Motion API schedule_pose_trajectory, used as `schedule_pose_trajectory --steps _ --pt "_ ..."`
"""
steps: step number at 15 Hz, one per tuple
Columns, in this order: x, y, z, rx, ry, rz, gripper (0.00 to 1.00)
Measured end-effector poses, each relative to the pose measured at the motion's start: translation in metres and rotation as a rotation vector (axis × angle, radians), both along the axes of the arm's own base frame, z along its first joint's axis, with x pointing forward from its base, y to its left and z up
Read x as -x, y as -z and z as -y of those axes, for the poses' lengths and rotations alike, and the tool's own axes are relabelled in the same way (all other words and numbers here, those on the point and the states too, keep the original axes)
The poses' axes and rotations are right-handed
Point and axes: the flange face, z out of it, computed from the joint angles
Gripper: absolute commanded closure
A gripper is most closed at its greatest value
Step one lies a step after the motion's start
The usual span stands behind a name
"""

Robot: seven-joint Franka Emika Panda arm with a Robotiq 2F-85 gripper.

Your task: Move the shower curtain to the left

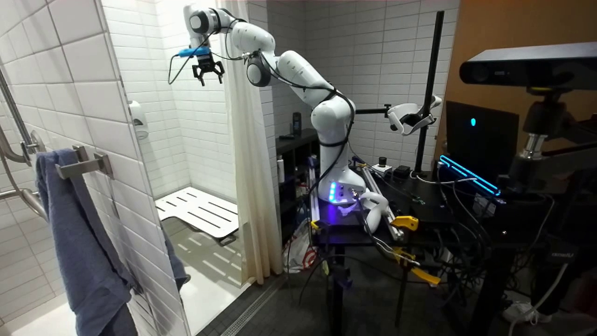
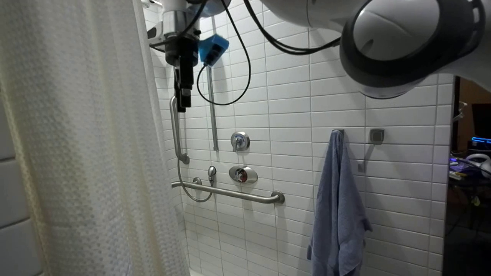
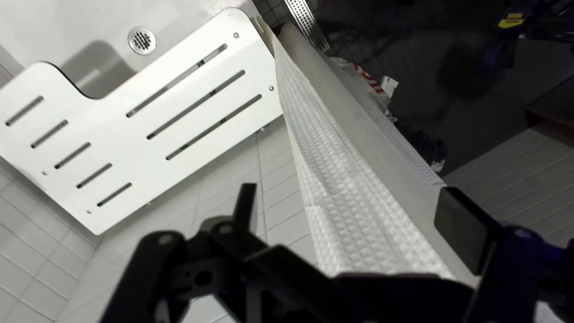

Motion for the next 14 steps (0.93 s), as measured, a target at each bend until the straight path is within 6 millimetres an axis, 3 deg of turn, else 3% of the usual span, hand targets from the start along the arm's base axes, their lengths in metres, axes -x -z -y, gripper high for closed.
schedule_pose_trajectory --steps 10,14 --pt "0.015 -0.072 0.07 0.143 0.47 0.092 0.0" --pt "0.01 -0.077 0.089 0.145 0.554 0.097 0.0"
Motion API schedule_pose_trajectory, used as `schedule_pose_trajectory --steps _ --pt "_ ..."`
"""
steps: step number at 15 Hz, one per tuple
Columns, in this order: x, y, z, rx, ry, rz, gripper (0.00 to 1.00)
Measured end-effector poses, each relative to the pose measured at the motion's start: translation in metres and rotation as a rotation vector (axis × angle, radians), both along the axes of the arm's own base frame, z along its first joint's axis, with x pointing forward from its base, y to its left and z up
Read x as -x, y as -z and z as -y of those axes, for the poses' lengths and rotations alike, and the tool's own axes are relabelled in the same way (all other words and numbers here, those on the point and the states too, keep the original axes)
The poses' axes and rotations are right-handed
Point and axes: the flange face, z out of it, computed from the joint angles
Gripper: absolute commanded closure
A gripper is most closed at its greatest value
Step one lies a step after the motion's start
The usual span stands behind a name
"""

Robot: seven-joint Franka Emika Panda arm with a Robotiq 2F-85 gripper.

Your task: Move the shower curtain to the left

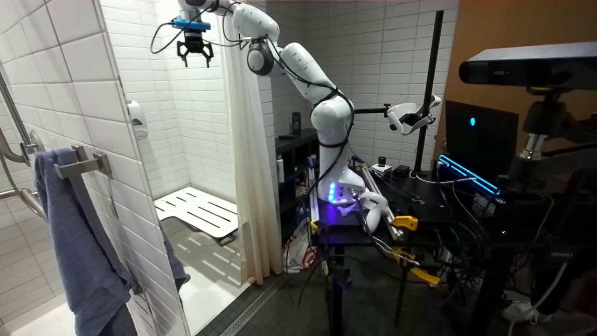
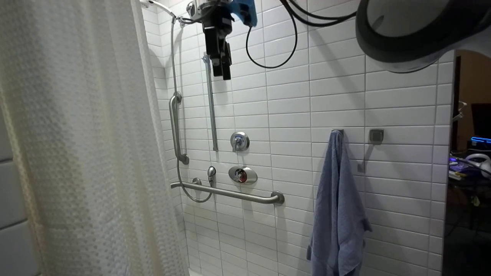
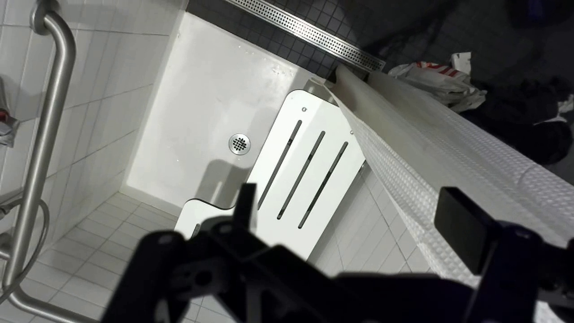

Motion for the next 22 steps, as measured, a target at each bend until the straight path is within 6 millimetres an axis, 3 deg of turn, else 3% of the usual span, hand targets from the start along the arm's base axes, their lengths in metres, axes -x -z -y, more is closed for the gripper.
schedule_pose_trajectory --steps 9,17,22 --pt "-0.002 0.003 -0.001 -0.002 0.008 -0.005 0.0" --pt "-0.035 0.015 0.045 -0.058 0.268 0.02 0.0" --pt "-0.042 0.014 0.05 -0.078 0.406 0.048 0.0"
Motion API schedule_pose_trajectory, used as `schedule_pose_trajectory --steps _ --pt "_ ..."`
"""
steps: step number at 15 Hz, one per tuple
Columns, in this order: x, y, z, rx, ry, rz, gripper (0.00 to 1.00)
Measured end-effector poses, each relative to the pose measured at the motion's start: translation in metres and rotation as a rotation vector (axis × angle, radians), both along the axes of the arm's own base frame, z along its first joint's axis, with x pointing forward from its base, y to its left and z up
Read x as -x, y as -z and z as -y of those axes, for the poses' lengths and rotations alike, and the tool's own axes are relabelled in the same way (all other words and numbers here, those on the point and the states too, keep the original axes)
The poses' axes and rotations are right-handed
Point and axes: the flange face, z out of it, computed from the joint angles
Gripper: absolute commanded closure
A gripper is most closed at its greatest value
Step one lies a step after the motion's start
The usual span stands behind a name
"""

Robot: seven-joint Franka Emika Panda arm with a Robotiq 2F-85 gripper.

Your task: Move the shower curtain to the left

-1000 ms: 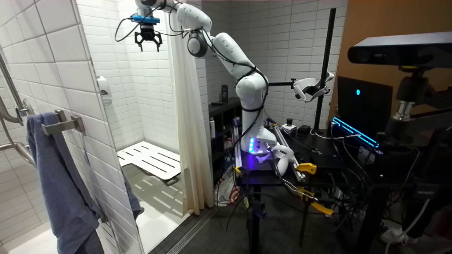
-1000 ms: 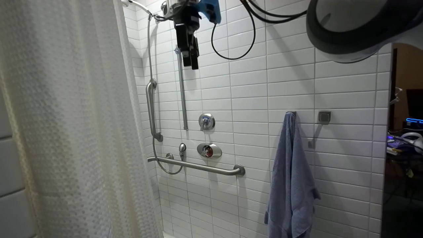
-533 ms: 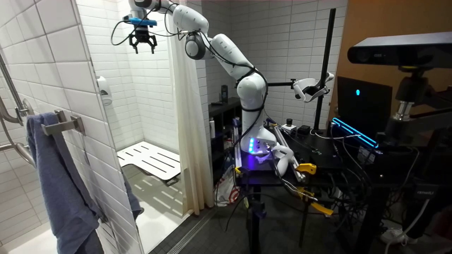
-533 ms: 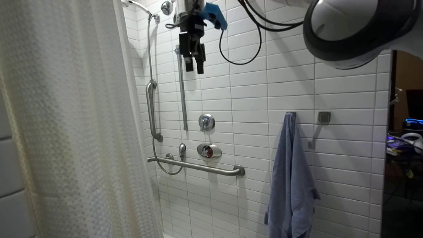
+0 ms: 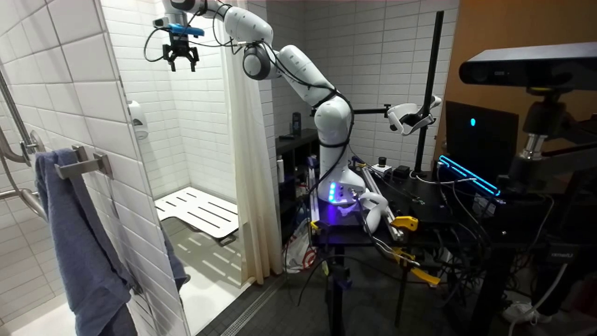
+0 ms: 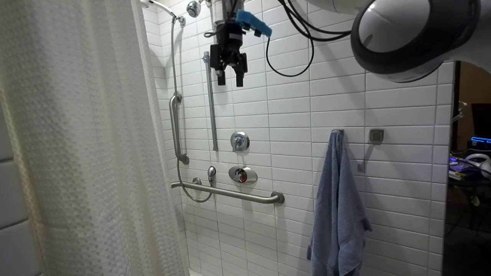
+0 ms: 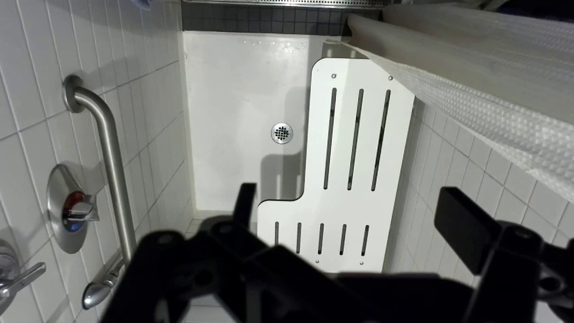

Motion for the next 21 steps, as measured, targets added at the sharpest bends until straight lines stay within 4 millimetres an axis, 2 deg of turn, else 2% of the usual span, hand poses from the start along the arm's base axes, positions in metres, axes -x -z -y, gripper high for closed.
schedule_pose_trajectory --steps 9,16,21 --pt "-0.019 0.018 -0.005 -0.012 0.195 0.04 0.0" --pt "-0.028 0.02 -0.005 0.006 0.388 0.105 0.0" --pt "-0.027 0.022 -0.011 -0.015 0.39 0.092 0.0"
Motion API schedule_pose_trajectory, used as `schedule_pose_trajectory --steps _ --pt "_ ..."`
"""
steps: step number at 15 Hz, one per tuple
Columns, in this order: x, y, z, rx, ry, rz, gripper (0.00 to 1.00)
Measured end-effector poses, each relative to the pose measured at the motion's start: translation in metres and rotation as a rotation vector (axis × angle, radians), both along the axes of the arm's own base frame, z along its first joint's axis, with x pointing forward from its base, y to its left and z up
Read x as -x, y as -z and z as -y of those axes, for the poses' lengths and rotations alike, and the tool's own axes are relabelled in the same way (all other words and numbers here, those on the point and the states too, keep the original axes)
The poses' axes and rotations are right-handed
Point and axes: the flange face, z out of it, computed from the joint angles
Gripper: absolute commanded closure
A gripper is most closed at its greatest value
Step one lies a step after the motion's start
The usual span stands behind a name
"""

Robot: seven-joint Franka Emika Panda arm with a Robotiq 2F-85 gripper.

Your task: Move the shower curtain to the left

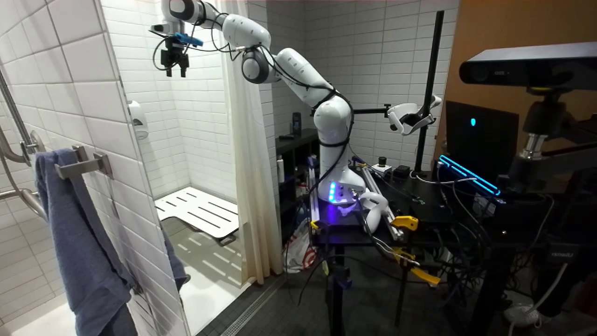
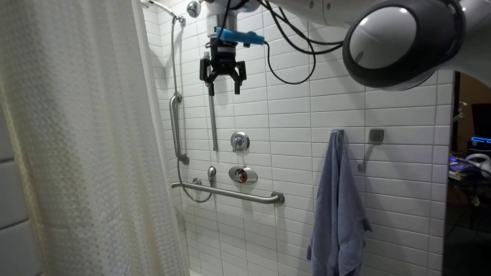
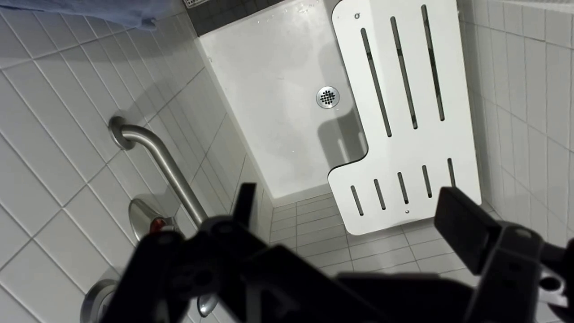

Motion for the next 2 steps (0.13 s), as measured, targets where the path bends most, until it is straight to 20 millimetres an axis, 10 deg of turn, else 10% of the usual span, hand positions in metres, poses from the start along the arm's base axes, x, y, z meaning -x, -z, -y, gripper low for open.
schedule_pose_trajectory --steps 2 --pt "-0.0001 0.0 0.0003 0.0 0.001 0.0 0.0"
